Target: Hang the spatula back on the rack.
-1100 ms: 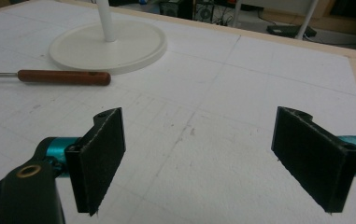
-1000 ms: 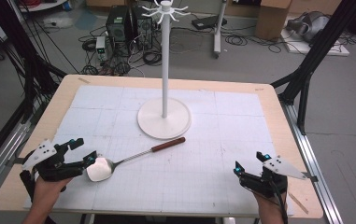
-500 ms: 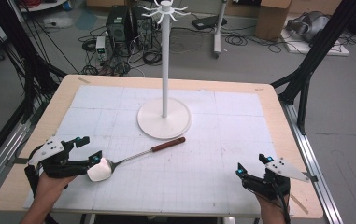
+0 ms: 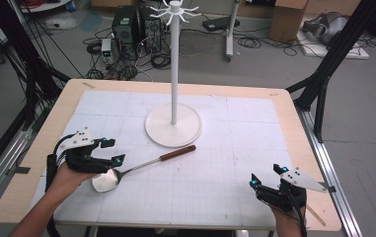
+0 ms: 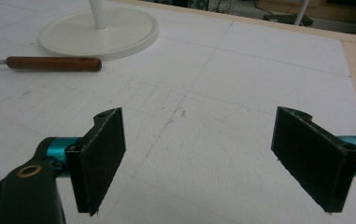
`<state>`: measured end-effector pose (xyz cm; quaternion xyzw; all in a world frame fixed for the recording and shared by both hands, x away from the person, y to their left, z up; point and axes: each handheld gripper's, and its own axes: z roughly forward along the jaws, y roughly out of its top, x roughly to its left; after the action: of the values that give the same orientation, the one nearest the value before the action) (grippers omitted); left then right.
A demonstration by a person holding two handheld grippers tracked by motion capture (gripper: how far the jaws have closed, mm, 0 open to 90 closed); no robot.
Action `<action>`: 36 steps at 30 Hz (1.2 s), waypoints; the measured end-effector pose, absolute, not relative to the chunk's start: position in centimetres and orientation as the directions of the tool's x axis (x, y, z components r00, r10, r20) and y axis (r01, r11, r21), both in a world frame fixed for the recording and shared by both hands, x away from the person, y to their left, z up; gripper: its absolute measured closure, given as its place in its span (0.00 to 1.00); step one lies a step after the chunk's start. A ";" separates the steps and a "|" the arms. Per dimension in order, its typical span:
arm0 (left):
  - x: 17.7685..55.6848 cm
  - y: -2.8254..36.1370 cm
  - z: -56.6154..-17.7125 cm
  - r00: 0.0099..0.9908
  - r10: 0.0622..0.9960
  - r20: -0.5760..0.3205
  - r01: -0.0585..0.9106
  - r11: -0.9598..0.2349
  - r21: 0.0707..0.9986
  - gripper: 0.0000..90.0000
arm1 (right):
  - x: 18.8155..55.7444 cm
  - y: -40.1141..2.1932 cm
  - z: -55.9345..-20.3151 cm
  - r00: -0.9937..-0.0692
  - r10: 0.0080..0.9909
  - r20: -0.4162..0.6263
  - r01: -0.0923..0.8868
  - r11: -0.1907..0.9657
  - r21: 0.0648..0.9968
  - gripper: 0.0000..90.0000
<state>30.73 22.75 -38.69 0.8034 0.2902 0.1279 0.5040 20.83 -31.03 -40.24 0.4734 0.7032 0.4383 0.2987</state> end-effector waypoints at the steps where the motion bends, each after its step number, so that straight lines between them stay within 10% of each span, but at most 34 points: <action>1: 31.1 22.3 -38.7 0.808 0.582 -0.094 0.344 -0.335 0.877 0.33 | 20.8 -31.0 -40.2 -0.369 0.929 0.002 0.407 0.160 0.899 0.19; 36: 33.4 16.9 -43.0 0.877 0.472 -0.093 0.412 -0.637 0.651 0.65 | 20.9 -30.7 -40.4 -0.380 0.925 -0.008 0.413 0.178 0.893 0.19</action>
<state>33.41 16.86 -43.04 0.9038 0.2444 0.0431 0.3487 20.93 -30.68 -40.44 0.4724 0.7084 0.4336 0.2951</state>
